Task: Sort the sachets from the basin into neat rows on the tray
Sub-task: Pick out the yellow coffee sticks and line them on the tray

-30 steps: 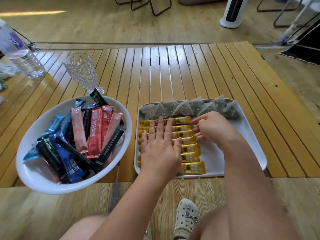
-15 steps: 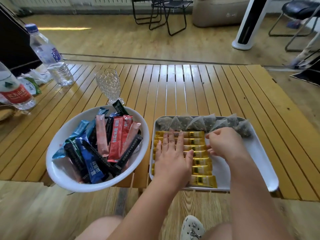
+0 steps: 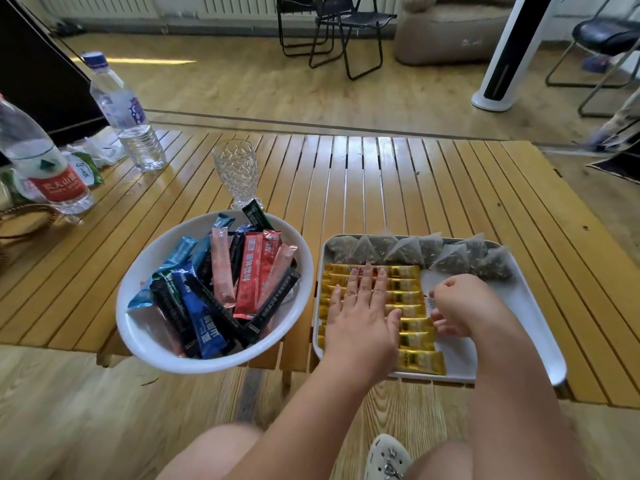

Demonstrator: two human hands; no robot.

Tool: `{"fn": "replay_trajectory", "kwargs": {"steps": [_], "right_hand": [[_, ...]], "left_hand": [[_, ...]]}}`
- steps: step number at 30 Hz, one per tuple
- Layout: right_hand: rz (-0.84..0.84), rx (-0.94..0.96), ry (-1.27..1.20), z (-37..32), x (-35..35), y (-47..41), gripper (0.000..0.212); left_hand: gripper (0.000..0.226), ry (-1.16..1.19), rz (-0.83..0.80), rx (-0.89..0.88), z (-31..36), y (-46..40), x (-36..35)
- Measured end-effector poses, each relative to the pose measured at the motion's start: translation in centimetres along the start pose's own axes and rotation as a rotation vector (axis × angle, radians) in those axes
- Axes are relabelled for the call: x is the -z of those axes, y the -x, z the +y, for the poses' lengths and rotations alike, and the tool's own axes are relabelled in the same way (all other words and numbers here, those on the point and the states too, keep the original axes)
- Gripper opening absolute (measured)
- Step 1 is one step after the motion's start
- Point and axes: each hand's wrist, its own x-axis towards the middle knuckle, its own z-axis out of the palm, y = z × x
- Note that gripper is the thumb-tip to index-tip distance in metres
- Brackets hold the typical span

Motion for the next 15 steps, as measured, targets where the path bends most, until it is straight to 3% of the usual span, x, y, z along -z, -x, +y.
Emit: {"fn": "replay_trajectory", "kwargs": {"steps": [15], "right_hand": [[0.039, 0.041, 0.008, 0.09, 0.31, 0.02, 0.022]], "left_hand": [[0.061, -0.011, -0.029, -0.008, 0.45, -0.09, -0.10]]}}
